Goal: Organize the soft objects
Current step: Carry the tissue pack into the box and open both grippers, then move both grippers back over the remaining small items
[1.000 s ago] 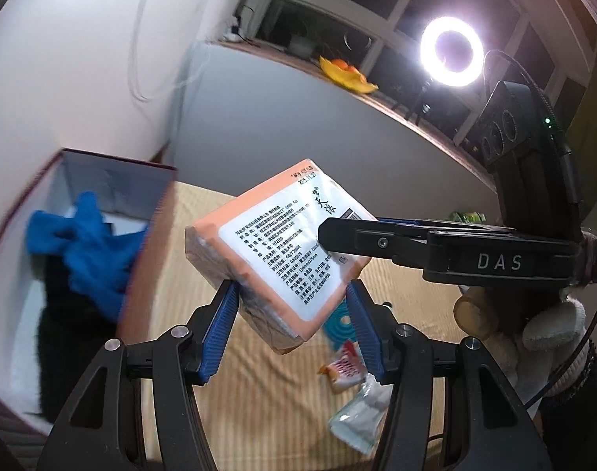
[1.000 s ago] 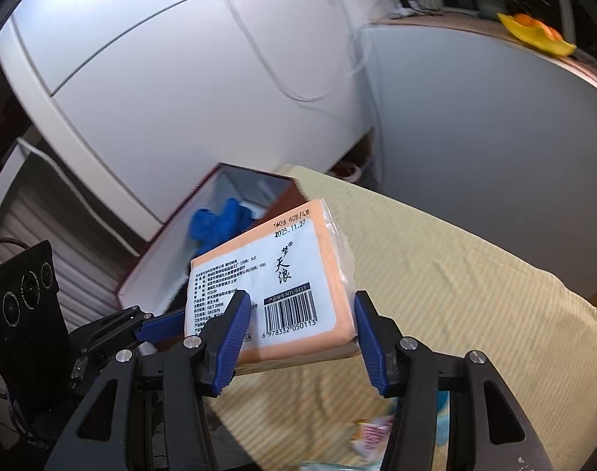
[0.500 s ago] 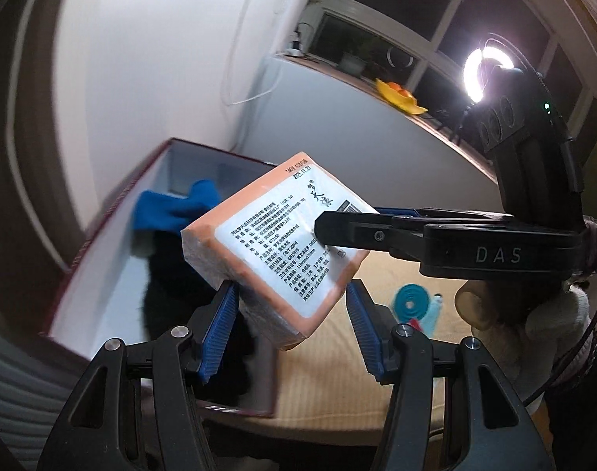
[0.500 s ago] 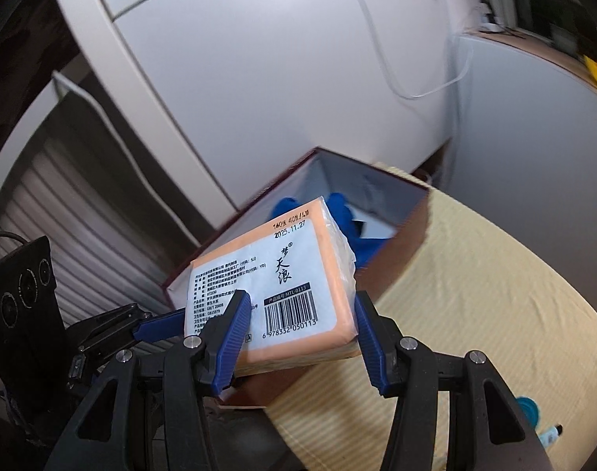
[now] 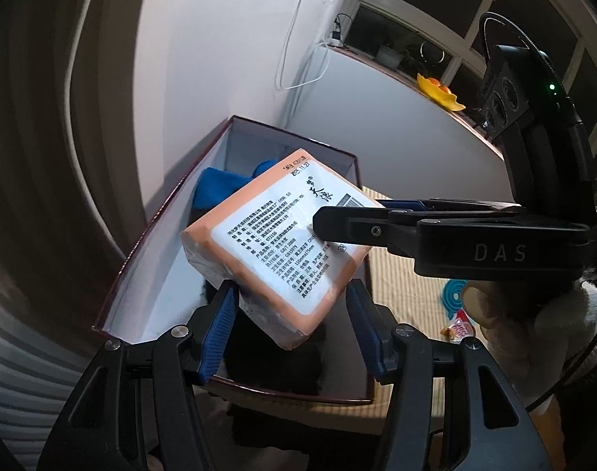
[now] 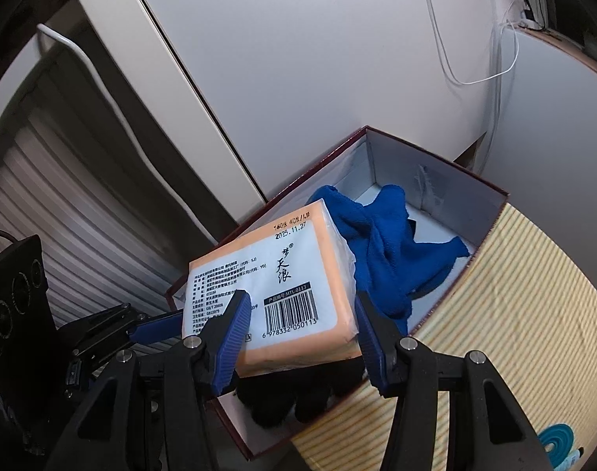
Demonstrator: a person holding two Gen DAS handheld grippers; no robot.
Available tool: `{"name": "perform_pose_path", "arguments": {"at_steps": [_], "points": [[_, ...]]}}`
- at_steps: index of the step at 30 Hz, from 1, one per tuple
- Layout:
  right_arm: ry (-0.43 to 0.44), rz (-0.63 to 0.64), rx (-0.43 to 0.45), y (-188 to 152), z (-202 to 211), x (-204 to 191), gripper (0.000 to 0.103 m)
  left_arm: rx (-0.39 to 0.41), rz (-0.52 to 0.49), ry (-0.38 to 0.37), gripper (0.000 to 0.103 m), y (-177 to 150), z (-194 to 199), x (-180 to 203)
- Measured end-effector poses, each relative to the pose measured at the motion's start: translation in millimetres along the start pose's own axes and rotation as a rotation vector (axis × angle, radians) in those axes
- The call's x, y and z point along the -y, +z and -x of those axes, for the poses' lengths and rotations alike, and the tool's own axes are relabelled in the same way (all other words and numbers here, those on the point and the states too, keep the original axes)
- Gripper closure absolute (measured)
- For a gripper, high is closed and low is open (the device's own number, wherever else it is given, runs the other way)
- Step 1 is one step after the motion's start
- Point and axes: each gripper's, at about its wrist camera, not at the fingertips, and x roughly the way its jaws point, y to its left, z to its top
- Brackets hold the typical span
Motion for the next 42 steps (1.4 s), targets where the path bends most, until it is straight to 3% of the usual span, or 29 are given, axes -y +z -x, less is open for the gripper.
{"name": "perform_pose_path", "arguments": {"at_steps": [14, 23, 30, 42], "points": [[-0.047, -0.002, -0.019, 6.8, -20.6, 5.5, 0.053, -0.018, 0.001, 0.04, 0.048, 0.3, -13.1, -10.2], [-0.075, -0.004, 0.024, -8.6, 24.4, 21.5, 0.052, 0.028, -0.001, 0.005, 0.048, -0.1, 3.6, 0.0], [-0.122, -0.057, 0.087, -45.9, 88.1, 52.5, 0.048, 0.047, -0.049, -0.049, 0.048, -4.2, 9.0, 30.7], [-0.242, -0.239, 0.174, -152.0, 181.7, 133.2, 0.044, -0.012, -0.156, -0.166, 0.048, -23.0, -6.5, 98.9]]}}
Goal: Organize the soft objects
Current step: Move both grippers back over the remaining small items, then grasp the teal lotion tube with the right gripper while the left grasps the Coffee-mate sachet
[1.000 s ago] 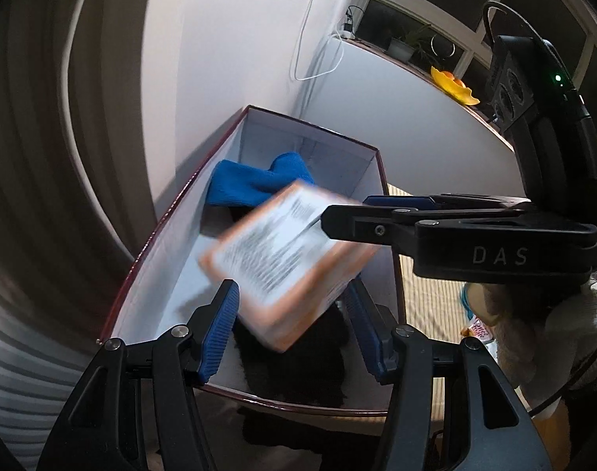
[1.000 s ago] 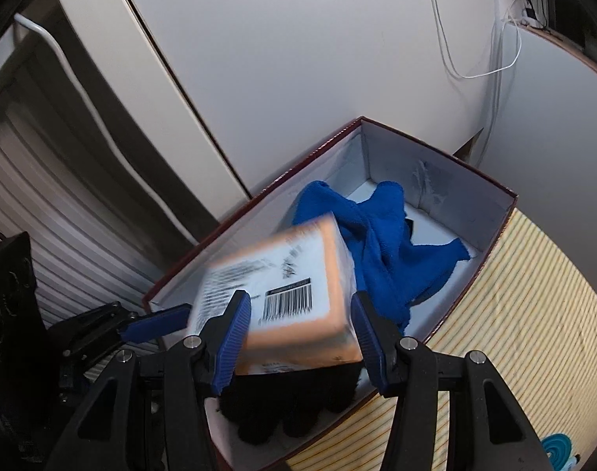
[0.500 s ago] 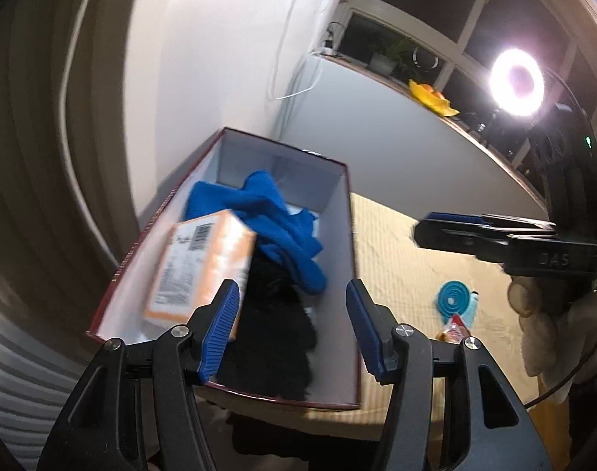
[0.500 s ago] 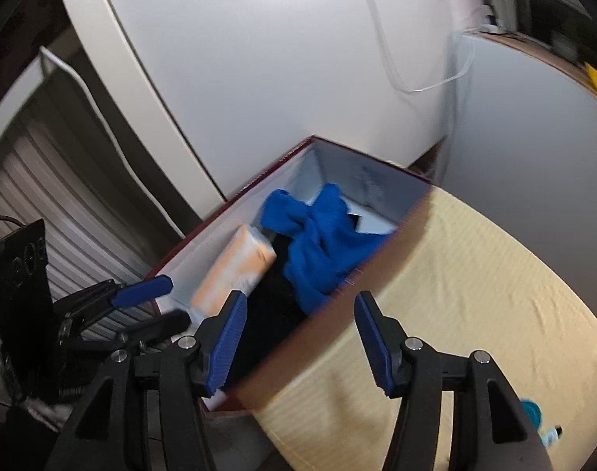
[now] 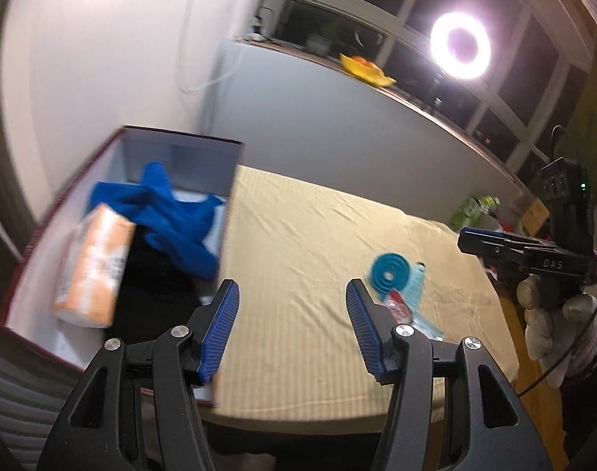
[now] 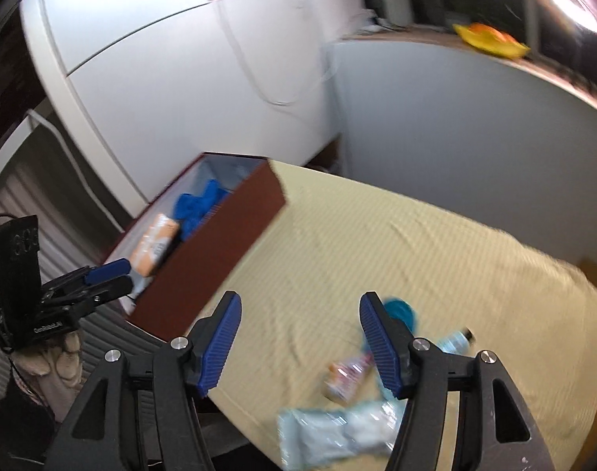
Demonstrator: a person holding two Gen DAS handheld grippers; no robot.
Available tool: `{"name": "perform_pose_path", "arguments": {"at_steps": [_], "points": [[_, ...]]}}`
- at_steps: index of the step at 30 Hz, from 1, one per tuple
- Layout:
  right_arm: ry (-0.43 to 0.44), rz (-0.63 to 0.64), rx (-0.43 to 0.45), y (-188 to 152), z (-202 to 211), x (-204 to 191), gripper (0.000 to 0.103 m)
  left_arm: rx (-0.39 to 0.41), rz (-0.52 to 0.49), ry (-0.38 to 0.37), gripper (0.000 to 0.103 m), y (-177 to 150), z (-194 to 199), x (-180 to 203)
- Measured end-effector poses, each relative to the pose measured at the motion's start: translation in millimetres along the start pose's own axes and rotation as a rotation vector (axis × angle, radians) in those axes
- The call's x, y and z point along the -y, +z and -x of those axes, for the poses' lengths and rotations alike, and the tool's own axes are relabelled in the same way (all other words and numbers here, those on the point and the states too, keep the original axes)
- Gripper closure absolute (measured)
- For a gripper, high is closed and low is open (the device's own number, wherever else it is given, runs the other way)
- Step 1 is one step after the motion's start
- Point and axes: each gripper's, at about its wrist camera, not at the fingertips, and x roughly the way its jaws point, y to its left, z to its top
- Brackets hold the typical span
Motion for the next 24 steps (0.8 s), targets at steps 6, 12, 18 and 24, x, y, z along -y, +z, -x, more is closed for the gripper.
{"name": "perform_pose_path", "arguments": {"at_steps": [6, 12, 18, 24], "points": [[-0.036, -0.114, 0.002, -29.8, 15.4, 51.3, 0.044, -0.067, -0.043, -0.061, 0.048, -12.2, -26.3, 32.1], [-0.071, -0.157, -0.009, -59.2, 17.9, 76.8, 0.044, -0.141, -0.105, -0.102, 0.048, -30.7, -50.3, 63.2], [-0.061, -0.238, -0.054, -81.3, -0.1, 104.0, 0.044, -0.197, -0.162, -0.126, 0.046, -38.6, -76.6, 96.0], [-0.029, -0.352, -0.081, -77.9, -27.8, 129.4, 0.044, -0.257, -0.255, -0.117, 0.041, -45.0, -105.8, 126.4]]}}
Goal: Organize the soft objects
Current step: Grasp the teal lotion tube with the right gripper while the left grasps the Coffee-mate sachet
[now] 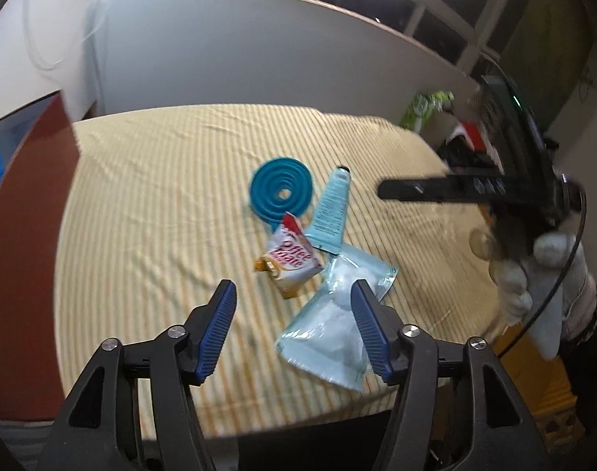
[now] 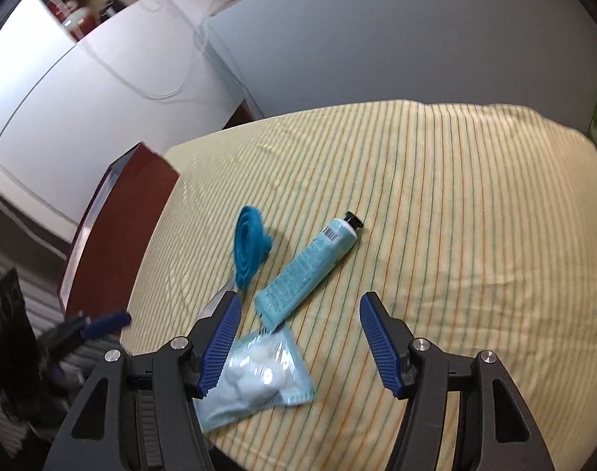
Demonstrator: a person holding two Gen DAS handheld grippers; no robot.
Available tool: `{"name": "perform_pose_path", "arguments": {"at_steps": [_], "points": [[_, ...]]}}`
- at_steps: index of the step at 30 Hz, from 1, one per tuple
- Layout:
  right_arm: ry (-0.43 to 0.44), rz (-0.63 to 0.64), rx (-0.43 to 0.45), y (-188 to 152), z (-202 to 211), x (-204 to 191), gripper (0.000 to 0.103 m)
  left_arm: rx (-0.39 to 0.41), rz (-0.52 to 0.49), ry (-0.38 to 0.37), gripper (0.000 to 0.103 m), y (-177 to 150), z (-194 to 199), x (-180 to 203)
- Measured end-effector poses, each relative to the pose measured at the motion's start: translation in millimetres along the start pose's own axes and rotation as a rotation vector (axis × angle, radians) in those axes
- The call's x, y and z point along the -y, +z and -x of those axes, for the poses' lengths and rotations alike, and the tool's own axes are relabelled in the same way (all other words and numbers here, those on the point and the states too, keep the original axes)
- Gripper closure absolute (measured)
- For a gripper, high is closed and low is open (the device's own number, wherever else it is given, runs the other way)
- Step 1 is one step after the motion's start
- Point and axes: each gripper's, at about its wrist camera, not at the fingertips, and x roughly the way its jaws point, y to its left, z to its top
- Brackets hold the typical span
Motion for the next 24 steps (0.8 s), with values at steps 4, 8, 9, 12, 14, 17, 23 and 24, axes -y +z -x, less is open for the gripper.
{"name": "perform_pose_path", "arguments": {"at_steps": [4, 8, 9, 12, 14, 17, 23, 24], "points": [[-0.014, -0.063, -0.024, 12.2, -20.8, 8.8, 0.044, -0.04, -0.063, 0.022, 0.041, 5.5, -20.6, 15.5], [-0.032, -0.101, -0.044, 20.5, -36.5, 12.9, 0.044, -0.069, -0.086, 0.04, 0.041, 10.2, -38.5, 22.8], [-0.038, -0.112, -0.05, 22.2, -41.0, 13.0, 0.044, -0.075, -0.089, 0.043, 0.041, 10.9, -42.1, 23.2], [-0.065, -0.105, -0.062, 24.8, -51.5, 6.8, 0.044, -0.092, -0.097, 0.056, 0.041, 13.3, -52.1, 25.2], [-0.079, -0.093, -0.064, 27.1, -58.9, 0.7, 0.044, -0.096, -0.099, 0.062, 0.041, 14.2, -56.8, 24.9], [-0.116, -0.063, -0.074, 28.1, -67.5, -11.4, 0.046, -0.101, -0.088, 0.072, 0.041, 15.1, -62.2, 22.2], [-0.204, -0.018, -0.058, 32.6, -77.5, -25.3, 0.061, -0.111, -0.082, 0.086, 0.041, 14.5, -76.3, 21.3], [-0.222, -0.003, -0.06, 33.2, -78.4, -27.5, 0.066, -0.11, -0.079, 0.088, 0.041, 16.9, -78.3, 18.4]]}}
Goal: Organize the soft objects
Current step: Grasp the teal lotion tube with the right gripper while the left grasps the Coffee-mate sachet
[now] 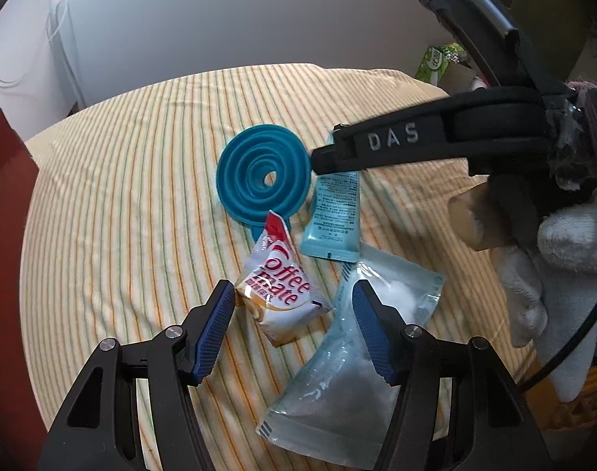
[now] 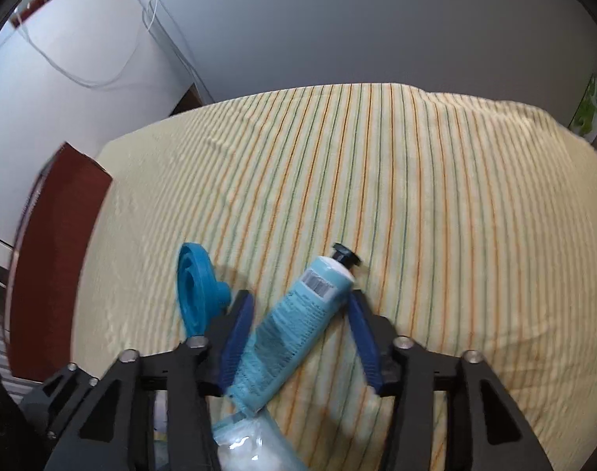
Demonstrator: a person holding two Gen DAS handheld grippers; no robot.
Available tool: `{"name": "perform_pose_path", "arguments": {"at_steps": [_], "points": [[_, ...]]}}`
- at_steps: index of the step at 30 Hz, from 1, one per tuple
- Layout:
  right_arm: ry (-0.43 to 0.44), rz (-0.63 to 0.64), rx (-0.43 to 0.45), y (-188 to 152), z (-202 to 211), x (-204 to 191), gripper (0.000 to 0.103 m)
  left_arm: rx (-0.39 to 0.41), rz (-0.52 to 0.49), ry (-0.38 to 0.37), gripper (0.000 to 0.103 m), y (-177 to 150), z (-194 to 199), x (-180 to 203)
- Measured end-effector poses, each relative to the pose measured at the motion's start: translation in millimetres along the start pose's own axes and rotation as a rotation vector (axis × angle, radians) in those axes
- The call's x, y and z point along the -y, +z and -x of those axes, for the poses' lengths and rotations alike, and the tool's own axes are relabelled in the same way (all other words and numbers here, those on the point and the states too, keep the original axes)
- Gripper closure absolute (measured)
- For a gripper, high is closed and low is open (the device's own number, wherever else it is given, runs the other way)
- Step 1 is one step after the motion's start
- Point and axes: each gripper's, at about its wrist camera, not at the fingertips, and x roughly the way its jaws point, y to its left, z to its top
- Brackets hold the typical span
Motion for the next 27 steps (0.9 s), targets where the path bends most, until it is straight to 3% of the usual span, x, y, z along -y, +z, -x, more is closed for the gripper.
{"name": "perform_pose_path", "arguments": {"at_steps": [10, 15, 23, 27], "points": [[-0.005, 0.046, -0.004, 5.4, 4.7, 0.0, 0.075, 0.02, 0.028, 0.017, 0.045, -0.9, -2.1, -20.6], [-0.025, 0.079, -0.015, 6.3, 5.3, -2.3, 0.075, 0.032, 0.039, 0.019, 0.054, -1.3, 0.3, -23.5], [-0.063, 0.152, -0.03, 7.6, -1.3, -14.4, 0.074, 0.05, 0.036, 0.029, 0.057, -3.2, 7.3, -21.8], [-0.019, 0.126, -0.019, 8.3, -1.0, -12.9, 0.082, 0.069, 0.056, 0.024, 0.059, -6.2, 13.1, -27.9]]}}
